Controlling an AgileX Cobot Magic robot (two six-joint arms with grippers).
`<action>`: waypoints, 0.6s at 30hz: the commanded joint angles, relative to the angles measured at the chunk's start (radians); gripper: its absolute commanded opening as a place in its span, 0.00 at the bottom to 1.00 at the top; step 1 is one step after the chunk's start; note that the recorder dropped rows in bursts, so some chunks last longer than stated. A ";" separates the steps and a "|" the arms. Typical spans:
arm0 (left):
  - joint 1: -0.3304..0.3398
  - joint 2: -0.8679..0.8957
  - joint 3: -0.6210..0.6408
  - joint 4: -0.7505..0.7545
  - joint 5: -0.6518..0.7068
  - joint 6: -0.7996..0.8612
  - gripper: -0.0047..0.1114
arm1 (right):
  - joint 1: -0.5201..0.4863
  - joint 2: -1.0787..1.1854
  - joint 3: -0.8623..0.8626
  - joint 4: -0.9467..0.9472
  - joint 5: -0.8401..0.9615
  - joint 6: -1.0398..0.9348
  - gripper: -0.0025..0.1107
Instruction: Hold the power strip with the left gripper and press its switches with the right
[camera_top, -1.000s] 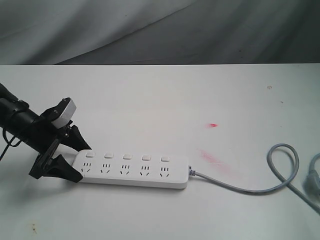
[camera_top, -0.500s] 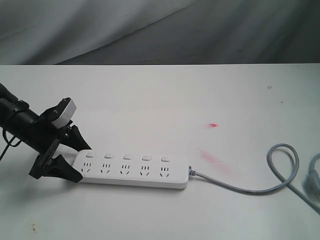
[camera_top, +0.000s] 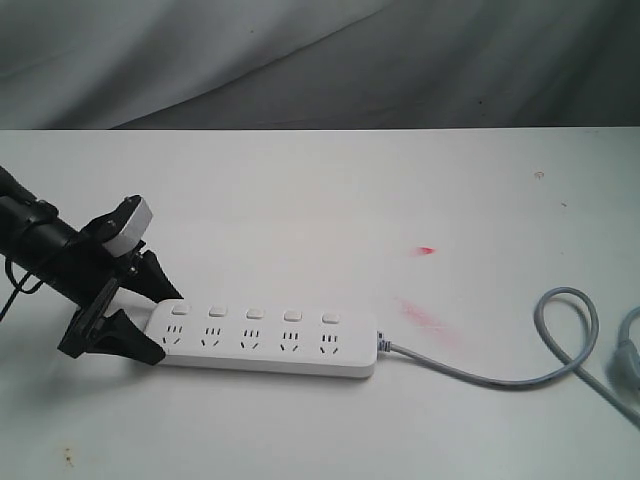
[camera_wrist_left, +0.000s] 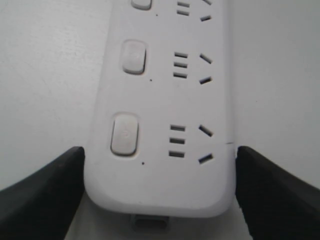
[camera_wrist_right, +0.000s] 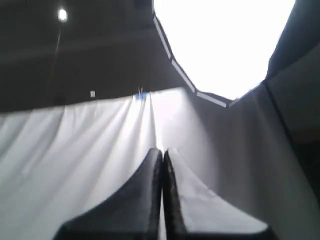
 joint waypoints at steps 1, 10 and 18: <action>-0.003 -0.001 -0.002 0.020 -0.017 0.004 0.39 | -0.004 -0.004 -0.019 0.393 -0.111 0.185 0.02; -0.003 -0.001 -0.002 0.020 -0.021 0.004 0.39 | -0.004 0.167 -0.233 0.614 0.304 -0.285 0.02; -0.003 -0.001 -0.002 0.020 -0.021 0.004 0.39 | -0.004 0.704 -0.730 0.384 0.854 -0.326 0.02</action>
